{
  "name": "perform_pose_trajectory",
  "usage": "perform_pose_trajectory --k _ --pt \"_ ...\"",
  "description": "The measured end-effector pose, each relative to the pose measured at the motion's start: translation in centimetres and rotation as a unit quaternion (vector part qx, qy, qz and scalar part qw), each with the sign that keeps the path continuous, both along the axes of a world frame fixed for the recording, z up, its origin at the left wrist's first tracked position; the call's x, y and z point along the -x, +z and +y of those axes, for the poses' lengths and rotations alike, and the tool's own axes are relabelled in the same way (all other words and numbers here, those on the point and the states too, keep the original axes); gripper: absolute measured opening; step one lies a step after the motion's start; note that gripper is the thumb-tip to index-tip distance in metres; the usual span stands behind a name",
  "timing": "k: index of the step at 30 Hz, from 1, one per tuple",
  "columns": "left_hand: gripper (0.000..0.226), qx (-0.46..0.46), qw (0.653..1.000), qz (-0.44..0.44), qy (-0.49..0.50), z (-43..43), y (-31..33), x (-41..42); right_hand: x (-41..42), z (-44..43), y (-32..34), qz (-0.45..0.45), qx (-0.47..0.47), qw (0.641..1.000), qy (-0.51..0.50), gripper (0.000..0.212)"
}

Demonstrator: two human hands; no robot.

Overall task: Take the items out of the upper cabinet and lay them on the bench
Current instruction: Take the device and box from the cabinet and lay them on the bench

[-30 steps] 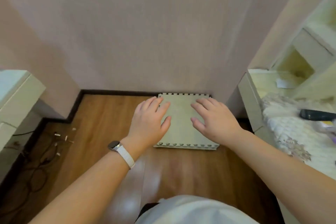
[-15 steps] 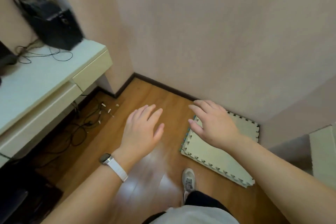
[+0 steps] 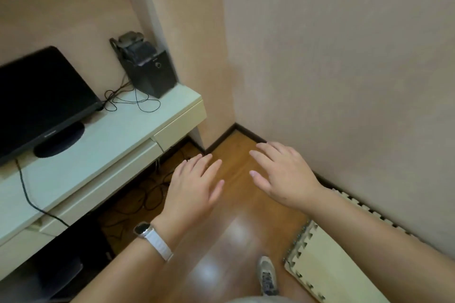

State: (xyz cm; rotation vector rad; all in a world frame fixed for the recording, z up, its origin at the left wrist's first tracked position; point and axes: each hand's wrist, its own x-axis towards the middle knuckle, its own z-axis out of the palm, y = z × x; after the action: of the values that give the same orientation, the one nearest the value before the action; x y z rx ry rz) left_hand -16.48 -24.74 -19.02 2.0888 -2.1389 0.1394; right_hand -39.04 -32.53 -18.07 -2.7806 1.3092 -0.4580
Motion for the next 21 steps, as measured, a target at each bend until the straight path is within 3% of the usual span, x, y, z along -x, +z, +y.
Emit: perform_pose_trajectory --k 12,21 --pt "0.046 0.057 0.996 -0.011 0.074 -10.3 4.7 -4.4 -6.4 -14.2 4.1 -0.04 0.039 0.994 0.089 0.05" --pt "0.048 0.06 0.994 0.013 0.094 -18.8 3.8 -12.1 -14.2 -23.0 3.9 -0.012 0.04 0.995 0.093 0.05"
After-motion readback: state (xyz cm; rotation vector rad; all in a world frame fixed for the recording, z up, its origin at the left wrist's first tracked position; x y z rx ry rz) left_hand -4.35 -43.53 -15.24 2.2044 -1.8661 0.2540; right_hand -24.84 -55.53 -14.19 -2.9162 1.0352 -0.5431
